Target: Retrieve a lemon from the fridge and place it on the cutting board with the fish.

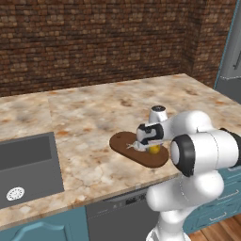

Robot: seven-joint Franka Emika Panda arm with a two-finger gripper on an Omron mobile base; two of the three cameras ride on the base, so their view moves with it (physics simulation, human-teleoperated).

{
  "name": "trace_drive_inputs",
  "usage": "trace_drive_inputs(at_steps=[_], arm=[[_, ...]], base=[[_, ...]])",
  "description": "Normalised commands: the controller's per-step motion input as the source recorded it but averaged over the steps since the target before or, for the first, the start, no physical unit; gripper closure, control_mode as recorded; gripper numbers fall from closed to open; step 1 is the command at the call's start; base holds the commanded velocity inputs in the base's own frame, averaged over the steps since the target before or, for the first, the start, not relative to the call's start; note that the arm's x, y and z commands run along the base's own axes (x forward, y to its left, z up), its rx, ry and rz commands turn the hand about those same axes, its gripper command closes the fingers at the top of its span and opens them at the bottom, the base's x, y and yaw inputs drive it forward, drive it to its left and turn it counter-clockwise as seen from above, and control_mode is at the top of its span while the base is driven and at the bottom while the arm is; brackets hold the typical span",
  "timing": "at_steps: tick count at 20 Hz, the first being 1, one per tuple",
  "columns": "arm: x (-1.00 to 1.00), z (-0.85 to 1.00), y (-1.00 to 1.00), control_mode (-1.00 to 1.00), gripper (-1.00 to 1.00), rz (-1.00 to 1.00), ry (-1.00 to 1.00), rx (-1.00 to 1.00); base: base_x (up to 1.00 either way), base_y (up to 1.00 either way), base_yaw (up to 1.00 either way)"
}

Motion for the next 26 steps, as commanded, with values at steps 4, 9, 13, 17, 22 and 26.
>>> trace_drive_inputs(at_steps=[4,9,13,17,22,26], arm=[[0.0,-0.12,0.0,-1.0,-1.0,0.0,0.01,0.0],[0.0,0.0,0.02,-1.0,-1.0,0.0,0.03,0.0],[0.0,0.02,0.13,-1.0,-1.0,-0.04,0.07,0.0],[0.0,0.15,0.08,-1.0,-1.0,-0.06,0.05,-0.01],[-0.04,0.23,0.01,-1.0,-1.0,-0.04,0.0,-0.01],[-0.16,0.29,0.0,-1.0,-1.0,-0.04,0.0,-0.01]], base=[[0.0,0.0,0.0],[0.0,0.0,0.0],[0.0,0.0,0.0],[0.0,0.0,0.0],[0.0,0.0,0.0],[0.0,0.0,0.0]])
